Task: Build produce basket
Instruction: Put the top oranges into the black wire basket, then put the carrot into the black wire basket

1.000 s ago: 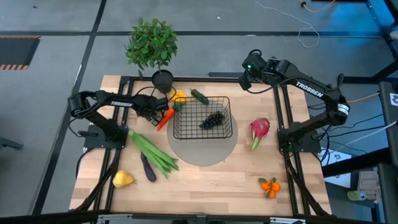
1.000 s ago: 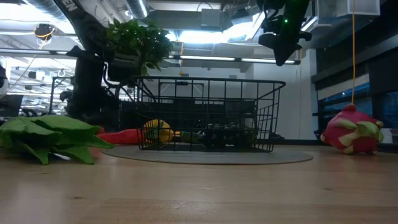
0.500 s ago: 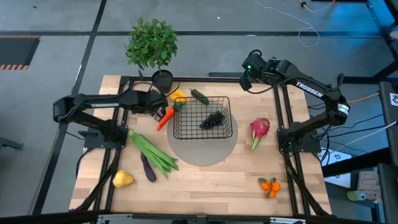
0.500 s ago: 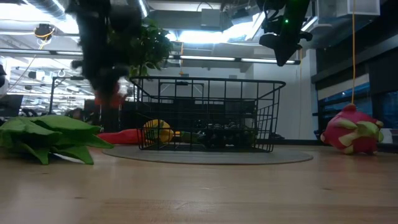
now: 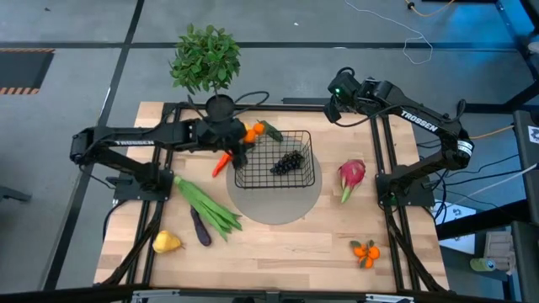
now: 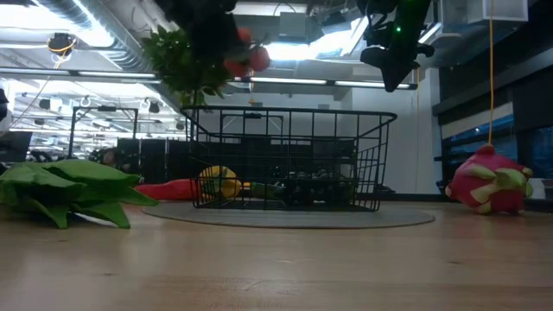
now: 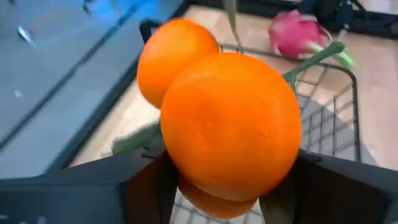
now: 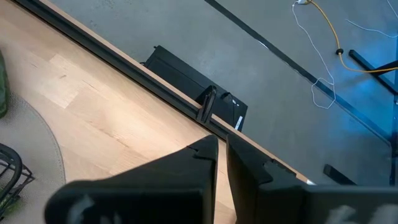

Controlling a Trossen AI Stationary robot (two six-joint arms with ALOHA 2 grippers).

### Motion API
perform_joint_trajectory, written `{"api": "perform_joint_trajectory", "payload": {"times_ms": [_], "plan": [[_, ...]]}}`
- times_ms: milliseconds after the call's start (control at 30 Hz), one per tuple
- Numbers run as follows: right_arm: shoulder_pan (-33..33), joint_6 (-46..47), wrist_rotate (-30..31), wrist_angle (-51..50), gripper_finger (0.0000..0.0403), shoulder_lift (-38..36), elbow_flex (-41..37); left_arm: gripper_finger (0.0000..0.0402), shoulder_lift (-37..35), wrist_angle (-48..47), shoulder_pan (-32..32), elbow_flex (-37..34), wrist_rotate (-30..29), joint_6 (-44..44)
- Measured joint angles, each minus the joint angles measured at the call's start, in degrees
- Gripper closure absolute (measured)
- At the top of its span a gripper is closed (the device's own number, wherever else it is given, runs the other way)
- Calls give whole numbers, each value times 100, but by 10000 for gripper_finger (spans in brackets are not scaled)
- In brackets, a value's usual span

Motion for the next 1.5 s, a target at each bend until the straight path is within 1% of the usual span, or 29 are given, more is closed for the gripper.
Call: {"api": "perform_joint_trajectory", "payload": {"times_ms": [100,233,367,433,533,700,833,967,1067,1133,1233,1300,1367,1500], "plan": [[0,0,1,-14,374,0,-1,216,89,-3,4,0,-251,33],[0,0,-1,-27,374,0,-1,189,120,-15,51,-4,-272,9],[0,-1,-1,-27,374,0,-1,183,120,-25,-7,-4,-258,6],[0,-2,-1,-27,374,0,-1,182,94,-193,-23,-4,-254,9],[0,0,-1,-37,374,0,-1,181,11,-808,1,-4,-461,-161],[0,0,-1,-151,374,0,-1,181,-135,-2113,77,-3,-909,-971],[0,13,-1,-165,374,-2,1,181,-131,-2982,65,-4,-922,-1496],[0,17,-1,-163,374,-1,-1,180,-131,-4095,5,-5,-661,-1983],[0,28,-1,-160,374,-2,-1,180,-131,-4739,-70,-88,-611,-2867],[0,28,-1,-160,374,0,-1,180,-136,-4949,-205,-176,-699,-3484],[-2,32,-1,-159,374,-2,-1,180,-377,-5060,-490,-439,-876,-4062],[0,35,-2,-158,374,-1,-1,180,-472,-4811,-691,-687,-990,-4316],[2,37,-1,-156,374,-2,-1,180,-549,-4491,-875,-992,-1099,-4481],[0,34,-1,-152,374,-2,0,180,-660,-3294,-1080,-1609,-1402,-4465]]}}
